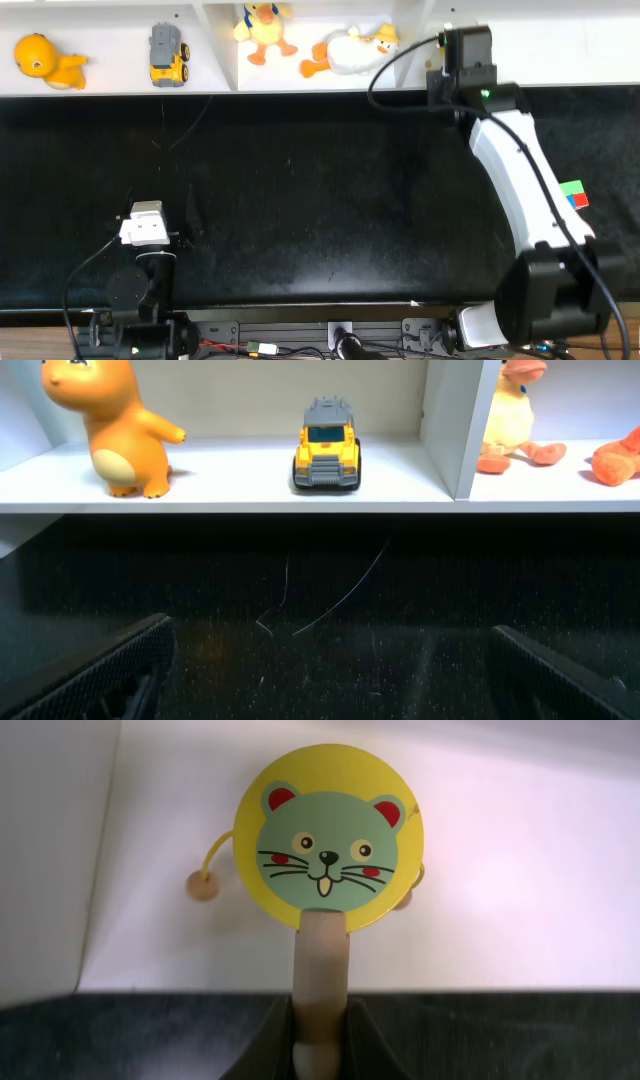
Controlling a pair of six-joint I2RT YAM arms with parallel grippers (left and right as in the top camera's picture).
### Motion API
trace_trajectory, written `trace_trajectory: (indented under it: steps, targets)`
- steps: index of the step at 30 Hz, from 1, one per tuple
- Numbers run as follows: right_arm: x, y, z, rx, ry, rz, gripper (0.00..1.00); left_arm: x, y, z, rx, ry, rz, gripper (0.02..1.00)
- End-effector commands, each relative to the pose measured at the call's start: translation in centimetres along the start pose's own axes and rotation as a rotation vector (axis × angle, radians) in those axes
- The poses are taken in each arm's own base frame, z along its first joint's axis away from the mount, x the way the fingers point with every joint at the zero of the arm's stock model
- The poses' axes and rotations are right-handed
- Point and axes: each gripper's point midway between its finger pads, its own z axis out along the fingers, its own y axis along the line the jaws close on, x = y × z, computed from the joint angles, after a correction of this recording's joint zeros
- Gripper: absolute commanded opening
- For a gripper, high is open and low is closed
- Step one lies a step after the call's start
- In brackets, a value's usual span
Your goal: Store Toys
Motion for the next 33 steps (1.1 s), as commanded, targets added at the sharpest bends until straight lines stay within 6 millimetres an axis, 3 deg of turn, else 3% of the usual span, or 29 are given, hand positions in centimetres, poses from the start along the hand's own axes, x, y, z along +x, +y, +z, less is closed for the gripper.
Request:
trace_trajectory:
  steps: [1, 13, 19, 24, 33]
  targets:
    - [-2.4, -1.0, 1.2, 0.012, -0.034, -0.010, 0.099, 0.0, 0.0, 0.0, -0.003, -0.007, 0.020, 0.998]
    - [-3.0, -0.3, 4.4, -0.073, -0.045, 0.011, 0.126, 0.0, 0.0, 0.0, -0.003, -0.007, 0.020, 0.998]
    - [-4.4, 0.8, 4.5, -0.137, -0.103, 0.017, 0.148, 0.0, 0.0, 0.0, -0.003, -0.007, 0.020, 0.998]
    - [-4.2, 0.8, 4.5, -0.138, -0.094, 0.019, 0.270, 0.0, 0.0, 0.0, -0.003, -0.007, 0.020, 0.996]
    - [-3.0, 1.3, 4.3, -0.151, -0.046, 0.015, 0.297, 0.0, 0.0, 0.0, -0.003, -0.007, 0.020, 0.998]
